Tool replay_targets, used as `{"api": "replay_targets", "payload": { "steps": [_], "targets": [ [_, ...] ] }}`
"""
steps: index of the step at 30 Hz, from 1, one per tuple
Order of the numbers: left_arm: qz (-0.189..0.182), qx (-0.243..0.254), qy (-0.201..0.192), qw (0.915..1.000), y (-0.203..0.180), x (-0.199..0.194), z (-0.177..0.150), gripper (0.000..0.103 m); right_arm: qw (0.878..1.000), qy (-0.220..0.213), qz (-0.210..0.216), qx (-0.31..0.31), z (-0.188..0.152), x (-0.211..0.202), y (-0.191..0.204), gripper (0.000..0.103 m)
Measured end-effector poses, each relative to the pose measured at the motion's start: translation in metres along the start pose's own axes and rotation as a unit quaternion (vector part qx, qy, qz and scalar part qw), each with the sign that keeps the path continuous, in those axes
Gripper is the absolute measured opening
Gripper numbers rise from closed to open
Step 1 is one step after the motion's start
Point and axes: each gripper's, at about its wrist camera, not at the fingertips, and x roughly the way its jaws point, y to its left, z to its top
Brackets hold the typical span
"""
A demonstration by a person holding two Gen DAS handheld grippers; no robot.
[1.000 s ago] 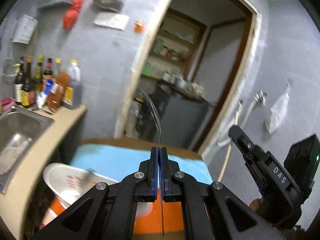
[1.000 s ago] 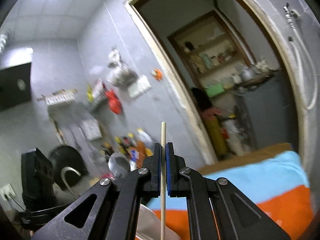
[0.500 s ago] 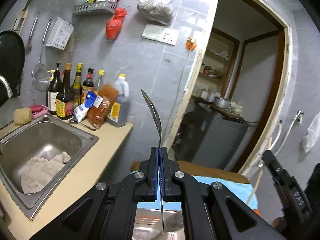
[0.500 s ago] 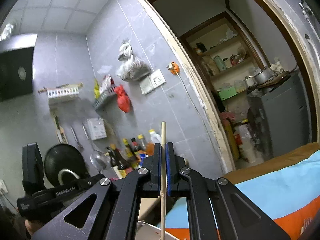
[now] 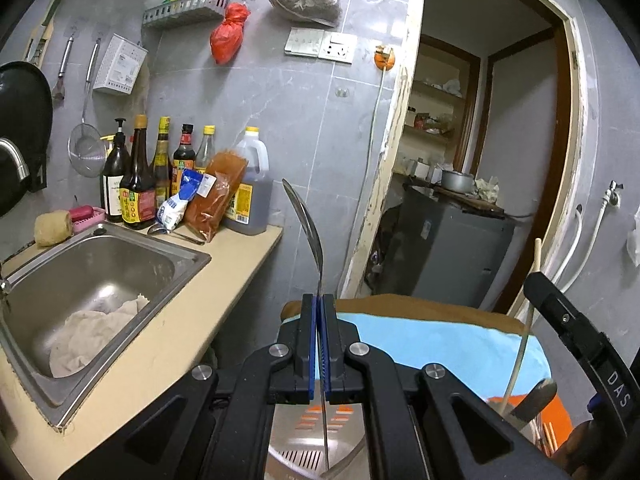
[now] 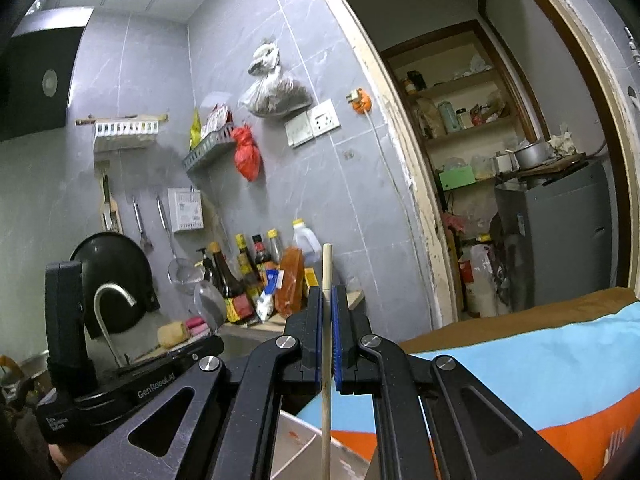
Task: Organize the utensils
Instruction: 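Lift the knife and chopstick and carry both over the caddy, then open both grippers to drop the knife and chopstick into the caddy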
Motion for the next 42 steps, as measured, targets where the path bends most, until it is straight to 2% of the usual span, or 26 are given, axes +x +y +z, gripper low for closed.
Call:
{"api": "replay_targets", "payload": {
  "steps": [4,9,14,25,29,34,36,38,39,40,41,42],
  "targets": [
    [0.001,0.007,0.017,0.9998,0.001,0.000,-0.006,0.003,1.000,0.016,0.002,0.003,-0.005,0.001,-0.003,0.005],
    [-0.020,0.006,0.058,0.9981,0.000,0.002,-0.014,0.003,1.000,0.028,0.000,0.008,-0.007,-0.001,-0.007,0.005],
    [-0.033,-0.010,0.080,0.9962,0.002,0.000,-0.014,0.003,0.998,0.053,0.002,0.016,-0.009,-0.002,-0.012,0.005],
    [-0.038,0.000,0.110,0.9931,-0.009,-0.002,-0.017,0.004,0.997,0.076,-0.006,0.029,-0.012,-0.014,-0.022,0.007],
    [-0.038,0.006,0.111,0.9931,-0.017,-0.008,-0.018,0.004,0.996,0.074,-0.022,0.036,-0.009,-0.027,-0.031,0.030],
    [-0.024,-0.008,0.111,0.9935,-0.022,-0.012,-0.018,0.004,0.995,0.085,-0.051,0.032,-0.002,-0.044,-0.048,0.033],
    [-0.019,-0.011,0.111,0.9936,-0.024,-0.014,-0.019,0.005,0.994,0.086,-0.065,0.028,0.001,-0.053,-0.055,0.045],
    [-0.013,-0.011,0.109,0.9939,-0.027,-0.017,-0.021,0.010,0.993,0.086,-0.079,0.028,0.004,-0.063,-0.062,0.048],
    [-0.010,-0.015,0.109,0.9939,-0.028,-0.018,-0.022,0.020,0.992,0.087,-0.085,0.028,0.005,-0.068,-0.066,0.049],
    [-0.007,-0.020,0.108,0.9940,-0.028,-0.019,-0.022,0.038,0.991,0.090,-0.091,0.029,0.006,-0.072,-0.070,0.051],
    [-0.002,-0.027,0.103,0.9943,-0.028,-0.021,-0.023,0.047,0.991,0.092,-0.096,0.030,0.007,-0.076,-0.074,0.054],
    [0.003,-0.032,0.095,0.9950,-0.027,-0.024,-0.024,0.062,0.990,0.092,-0.099,0.031,0.008,-0.079,-0.076,0.055]
  ]
}}
